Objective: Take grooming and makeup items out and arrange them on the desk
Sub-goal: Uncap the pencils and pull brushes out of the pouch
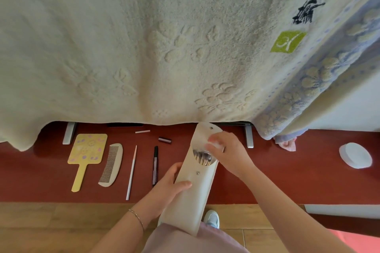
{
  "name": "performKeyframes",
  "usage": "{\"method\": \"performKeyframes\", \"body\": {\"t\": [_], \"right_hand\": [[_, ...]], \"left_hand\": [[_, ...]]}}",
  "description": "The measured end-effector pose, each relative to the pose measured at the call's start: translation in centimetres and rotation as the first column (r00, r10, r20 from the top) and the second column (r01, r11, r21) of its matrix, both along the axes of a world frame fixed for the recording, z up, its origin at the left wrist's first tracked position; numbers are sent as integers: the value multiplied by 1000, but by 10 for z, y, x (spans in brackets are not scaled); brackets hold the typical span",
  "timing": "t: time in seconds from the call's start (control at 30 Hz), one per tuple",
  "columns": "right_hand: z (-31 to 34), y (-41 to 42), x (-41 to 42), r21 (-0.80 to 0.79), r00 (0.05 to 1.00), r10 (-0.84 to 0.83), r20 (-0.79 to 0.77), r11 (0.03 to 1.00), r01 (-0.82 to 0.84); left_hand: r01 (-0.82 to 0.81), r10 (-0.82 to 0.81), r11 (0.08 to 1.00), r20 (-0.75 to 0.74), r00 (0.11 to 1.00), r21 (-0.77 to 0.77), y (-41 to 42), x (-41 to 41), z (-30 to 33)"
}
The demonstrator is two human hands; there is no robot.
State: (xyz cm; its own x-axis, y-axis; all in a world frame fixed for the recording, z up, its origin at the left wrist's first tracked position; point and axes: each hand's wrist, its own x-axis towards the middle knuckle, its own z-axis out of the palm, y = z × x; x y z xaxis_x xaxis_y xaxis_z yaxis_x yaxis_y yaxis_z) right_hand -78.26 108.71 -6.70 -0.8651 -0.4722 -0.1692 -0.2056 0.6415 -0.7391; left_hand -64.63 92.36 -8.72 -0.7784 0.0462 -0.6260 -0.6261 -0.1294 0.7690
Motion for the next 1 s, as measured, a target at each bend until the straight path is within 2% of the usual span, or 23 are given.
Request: {"method": "performKeyframes", "body": {"t": [0.03,0.1,0.13,0.2,0.3,0.47,0.6,0.73,0.87,0.9,0.93,1.0], "right_hand": [[1,1,3,33,996,64,57,997,-66],[-1,0,9,114,988,155,15,981,-156],[-3,-1,12,127,988,154,-21,980,-151],[-1,-3,14,78,997,77,-18,994,-75],[2,-4,11,-16,989,-105,104,994,107],[3,-3,3,-96,937,-243,250,957,274],[10,4,-15,-240,826,-437,357,812,533],[15,11,-33,-379,748,-428,507,668,640],[19,20,-52,-445,656,-532,535,483,754],[18,24,-58,-440,637,-568,521,461,771],[16,28,-62,-418,629,-607,485,471,777],[7,33,-66,-301,657,-658,367,584,754]], "left_hand": [[-10,10,1000,2,1000,4,-1,0,0],[-17,17,1000,-1,1000,7,-3,1,2],[-19,19,1000,0,1000,11,-3,0,2],[-23,23,1000,8,1000,18,-3,0,3],[-6,6,1000,7,1000,13,-3,2,3],[29,-29,999,-6,1000,-29,-3,3,3],[46,-47,997,-11,999,-57,-3,4,5],[37,-37,995,-9,999,-90,-4,6,4],[-43,45,996,25,999,-78,-9,8,-3],[-68,71,994,33,997,-83,-11,9,-4],[-89,93,992,37,995,-89,-13,10,-6],[-118,123,988,38,992,-102,-18,11,-8]]}}
